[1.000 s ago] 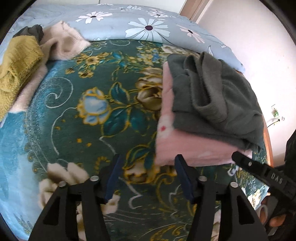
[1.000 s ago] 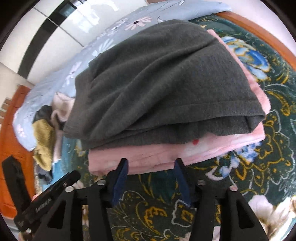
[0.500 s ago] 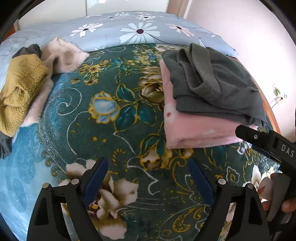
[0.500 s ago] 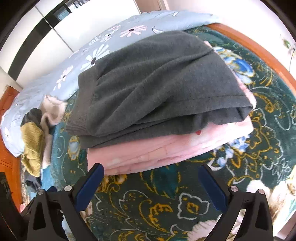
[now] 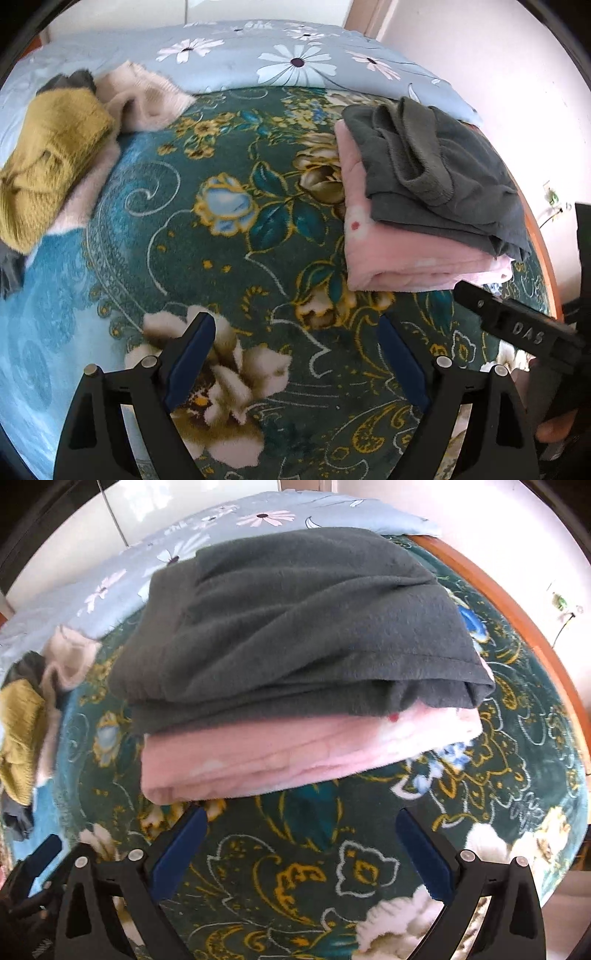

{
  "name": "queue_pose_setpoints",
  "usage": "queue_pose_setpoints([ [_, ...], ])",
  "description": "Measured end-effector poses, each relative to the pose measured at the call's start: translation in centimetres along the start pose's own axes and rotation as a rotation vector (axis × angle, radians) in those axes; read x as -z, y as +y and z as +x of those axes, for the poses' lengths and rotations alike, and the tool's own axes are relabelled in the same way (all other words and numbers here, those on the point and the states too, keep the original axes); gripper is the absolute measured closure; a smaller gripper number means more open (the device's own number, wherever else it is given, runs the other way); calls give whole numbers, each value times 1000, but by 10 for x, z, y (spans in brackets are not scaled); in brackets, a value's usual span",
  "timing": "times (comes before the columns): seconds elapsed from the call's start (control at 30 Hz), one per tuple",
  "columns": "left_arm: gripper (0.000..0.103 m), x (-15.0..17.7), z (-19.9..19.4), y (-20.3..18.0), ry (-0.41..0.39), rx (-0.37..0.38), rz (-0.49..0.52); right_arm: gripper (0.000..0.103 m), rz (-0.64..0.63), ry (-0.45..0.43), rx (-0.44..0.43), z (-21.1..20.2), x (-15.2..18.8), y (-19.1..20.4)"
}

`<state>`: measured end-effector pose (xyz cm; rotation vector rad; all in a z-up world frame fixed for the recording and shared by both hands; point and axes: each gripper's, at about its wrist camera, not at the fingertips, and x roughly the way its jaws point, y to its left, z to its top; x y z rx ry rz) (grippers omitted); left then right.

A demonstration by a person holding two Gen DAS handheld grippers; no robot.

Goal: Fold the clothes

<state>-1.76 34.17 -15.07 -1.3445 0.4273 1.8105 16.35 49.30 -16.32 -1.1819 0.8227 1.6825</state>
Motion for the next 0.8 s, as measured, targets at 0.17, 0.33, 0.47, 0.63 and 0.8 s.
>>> queue_pose_setpoints([
  [0.17, 13, 3, -5, 1, -13, 11, 2, 0, -2, 3, 24, -3, 0, 4],
  [0.33, 13, 3, -1, 2, 3, -22, -7, 0, -18, 3, 24, -7, -1, 9],
  [0.47, 13, 4, -5, 1, -11, 1, 2, 0, -22, 11, 25, -9, -1, 13],
  [0.63, 13, 6, -8, -5, -19, 46, 38, 0, -29, 10, 27, -11, 5, 16],
  [0.8, 13, 8, -17, -12, -68, 18, 88, 0, -40, 5, 23, -12, 2, 17],
])
